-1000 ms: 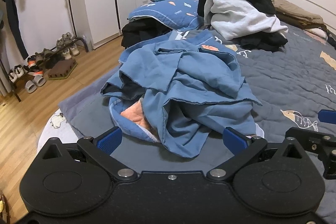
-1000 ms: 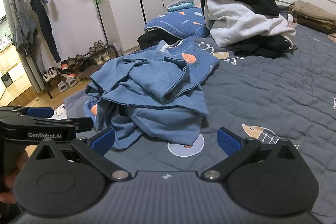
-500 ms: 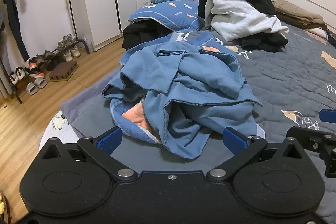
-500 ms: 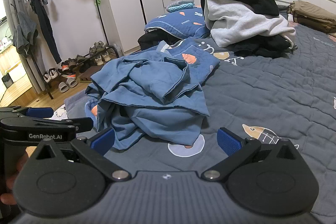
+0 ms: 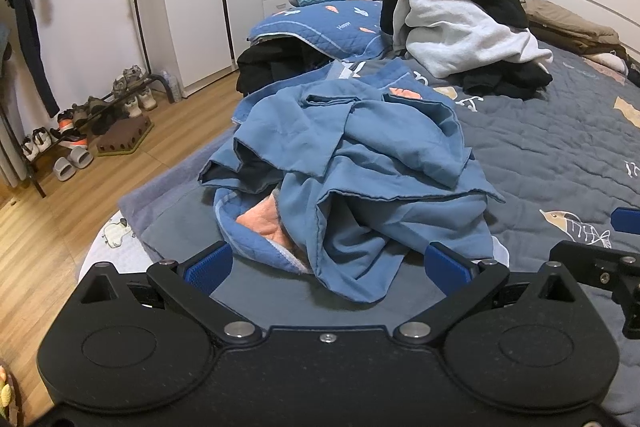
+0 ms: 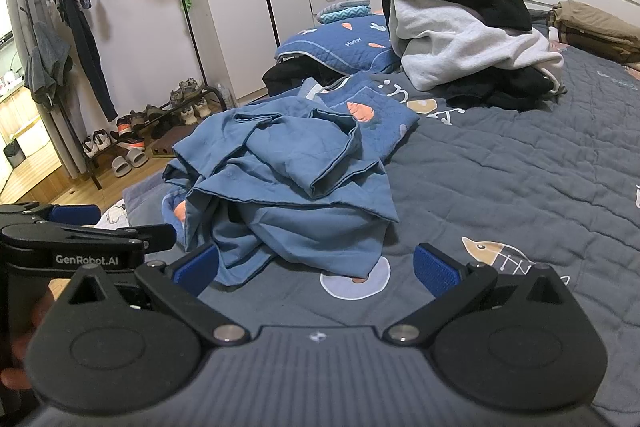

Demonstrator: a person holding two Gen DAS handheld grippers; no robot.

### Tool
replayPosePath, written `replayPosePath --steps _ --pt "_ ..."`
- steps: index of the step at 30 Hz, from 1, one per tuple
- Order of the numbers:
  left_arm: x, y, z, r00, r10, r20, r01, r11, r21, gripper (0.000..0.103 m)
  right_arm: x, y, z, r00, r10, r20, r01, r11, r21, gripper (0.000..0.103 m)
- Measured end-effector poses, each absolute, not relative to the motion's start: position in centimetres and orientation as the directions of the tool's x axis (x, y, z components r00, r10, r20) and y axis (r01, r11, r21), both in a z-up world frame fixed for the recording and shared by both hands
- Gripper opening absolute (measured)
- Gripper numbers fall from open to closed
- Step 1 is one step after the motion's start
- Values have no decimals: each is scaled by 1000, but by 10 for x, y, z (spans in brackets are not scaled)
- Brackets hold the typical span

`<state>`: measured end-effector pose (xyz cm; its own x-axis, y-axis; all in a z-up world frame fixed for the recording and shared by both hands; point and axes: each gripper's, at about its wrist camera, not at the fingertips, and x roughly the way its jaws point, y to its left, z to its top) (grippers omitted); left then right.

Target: Fold clothes

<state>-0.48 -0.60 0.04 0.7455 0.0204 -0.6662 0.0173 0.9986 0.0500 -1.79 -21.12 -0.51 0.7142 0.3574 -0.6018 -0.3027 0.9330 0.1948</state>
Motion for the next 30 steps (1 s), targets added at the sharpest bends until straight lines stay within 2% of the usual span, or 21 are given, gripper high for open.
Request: replayPosePath --steps 30 --pt "-4 -7 0 743 20 -669 18 999 50 103 -16 -214 -6 710 359 -605 -298 932 204 103"
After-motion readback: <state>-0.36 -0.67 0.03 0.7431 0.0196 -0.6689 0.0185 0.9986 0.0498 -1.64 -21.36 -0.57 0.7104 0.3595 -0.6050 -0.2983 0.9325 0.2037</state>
